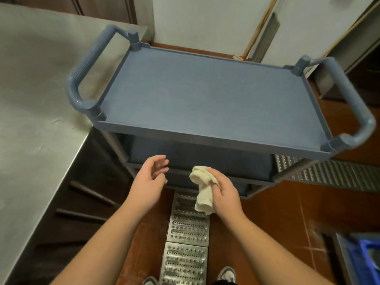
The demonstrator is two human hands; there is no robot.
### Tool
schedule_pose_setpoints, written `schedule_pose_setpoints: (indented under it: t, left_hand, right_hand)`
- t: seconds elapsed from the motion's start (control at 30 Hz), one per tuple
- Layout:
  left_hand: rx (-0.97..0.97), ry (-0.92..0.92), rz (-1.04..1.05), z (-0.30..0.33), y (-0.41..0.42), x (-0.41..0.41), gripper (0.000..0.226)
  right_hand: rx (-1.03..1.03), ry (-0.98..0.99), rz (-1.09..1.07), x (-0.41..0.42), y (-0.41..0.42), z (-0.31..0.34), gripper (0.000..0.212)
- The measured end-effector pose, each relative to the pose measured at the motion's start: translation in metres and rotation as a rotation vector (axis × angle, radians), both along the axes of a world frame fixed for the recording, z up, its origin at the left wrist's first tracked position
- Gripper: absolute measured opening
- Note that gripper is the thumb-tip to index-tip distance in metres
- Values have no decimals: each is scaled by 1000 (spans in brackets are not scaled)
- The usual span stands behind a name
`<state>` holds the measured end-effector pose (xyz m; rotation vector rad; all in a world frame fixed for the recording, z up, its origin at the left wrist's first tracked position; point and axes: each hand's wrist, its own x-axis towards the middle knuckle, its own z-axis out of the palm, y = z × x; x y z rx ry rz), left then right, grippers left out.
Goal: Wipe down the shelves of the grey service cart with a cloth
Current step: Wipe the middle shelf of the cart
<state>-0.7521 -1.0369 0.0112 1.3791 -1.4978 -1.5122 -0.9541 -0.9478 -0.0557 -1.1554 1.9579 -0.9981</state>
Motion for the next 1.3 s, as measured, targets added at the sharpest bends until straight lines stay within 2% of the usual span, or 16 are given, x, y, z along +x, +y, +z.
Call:
schedule_pose_setpoints:
  t: [0.07,0.2,0.33,0.43,0.6,0.67,0.77,0.87,1.0,1.07,1.13,1.2,1.3]
  left_hand:
    - [-34,27,-24,-37,-1,-21,50]
    - [-101,76,-56,-155,-9,-60,55]
    - [-170,148,-22,-277,-37,-87,54]
    - [-267,242,23,-345,-61,-100,50]
    - [-363,349,87,-408,-83,-117,48]
    - [-367,364,106,-408,-82,-125,46]
    - [-347,351,66,-395,-73,-141,43]
    - [-356,360,54,-379,-71,-164,43]
    - [-390,340,16,-384,-70,-205,44]
    - [-413,315,-18,-388,-65,-223,46]
    - [-405,311,-31,-389,-61,-232,48]
    - [-390,326,-20,-395,-58,-231,47]
    - [-387,367,0,-406,-58,-225,46]
  right_hand:
    - [-18,-8,-12,-23,6,-37,47]
    - [-151,-78,-70,-62,2,-128,46]
    - [-365,-47,-233,-106,-25,-209,31]
    - [-548,-47,-342,-133,-48,-256,24]
    - [-777,-206,-337,-162,-72,-300,25]
    - [-813,-173,-365,-175,-70,-300,27]
    - [-773,-94,-479,-204,-62,-285,28]
    - [-767,23,-503,-240,-59,-254,23]
    - [-734,431,-422,-279,-50,-233,27]
    - [-595,635,-365,-294,-53,-243,30]
    - [-350,790,-232,-307,-62,-275,33]
    - [-107,811,-92,-316,-63,-311,33]
    - [-22,766,-74,-323,-58,-329,35]
